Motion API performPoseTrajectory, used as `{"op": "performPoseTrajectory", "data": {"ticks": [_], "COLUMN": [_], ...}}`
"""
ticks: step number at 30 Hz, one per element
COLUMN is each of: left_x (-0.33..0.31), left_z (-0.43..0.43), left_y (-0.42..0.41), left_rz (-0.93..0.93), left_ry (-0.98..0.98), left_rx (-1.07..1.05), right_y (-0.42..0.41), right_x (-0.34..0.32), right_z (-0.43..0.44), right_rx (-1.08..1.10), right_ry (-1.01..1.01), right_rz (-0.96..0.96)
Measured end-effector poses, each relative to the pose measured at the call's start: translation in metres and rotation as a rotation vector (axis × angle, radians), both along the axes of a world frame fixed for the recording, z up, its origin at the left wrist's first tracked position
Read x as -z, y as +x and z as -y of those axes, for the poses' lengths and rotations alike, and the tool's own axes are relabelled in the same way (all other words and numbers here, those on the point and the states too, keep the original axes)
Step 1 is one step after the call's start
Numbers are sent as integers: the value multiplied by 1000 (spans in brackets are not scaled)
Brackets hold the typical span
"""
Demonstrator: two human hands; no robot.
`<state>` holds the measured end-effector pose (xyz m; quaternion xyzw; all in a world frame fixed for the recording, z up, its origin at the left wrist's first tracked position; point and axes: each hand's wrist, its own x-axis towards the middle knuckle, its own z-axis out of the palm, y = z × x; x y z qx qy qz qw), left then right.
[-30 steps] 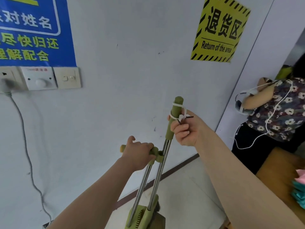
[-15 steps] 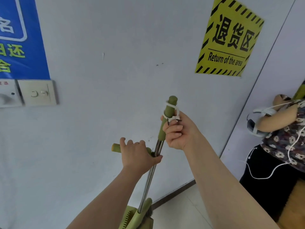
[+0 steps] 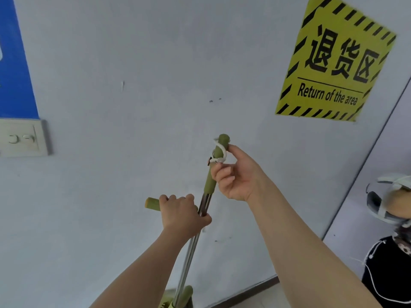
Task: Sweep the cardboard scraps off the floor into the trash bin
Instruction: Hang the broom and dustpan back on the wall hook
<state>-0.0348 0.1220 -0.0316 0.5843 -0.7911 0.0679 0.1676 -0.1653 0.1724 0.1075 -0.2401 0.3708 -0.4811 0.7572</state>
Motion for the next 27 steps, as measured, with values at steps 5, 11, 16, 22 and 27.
{"op": "performPoseTrajectory", "data": {"ticks": [5, 11, 16, 22, 27], "left_x": [5, 0, -6, -12, -15], "left_z": [22, 39, 53, 62, 69], "left_y": [-7, -16, -24, -33, -36], "left_rz": [12, -8, -24, -45, -38], "left_ry": [32, 83, 177, 226, 270], "left_rx": [-60, -119, -148, -152, -113], "right_y": [-21, -34, -39, -43, -39], "right_x": [-7, -21, -29, -48, -68], "right_z": [20, 43, 52, 54, 68], "right_rx": [122, 192, 191, 134, 263], "right_ry": [-121, -216, -271, -498, -478], "right_rz": [-121, -237, -251, -448, -269]}}
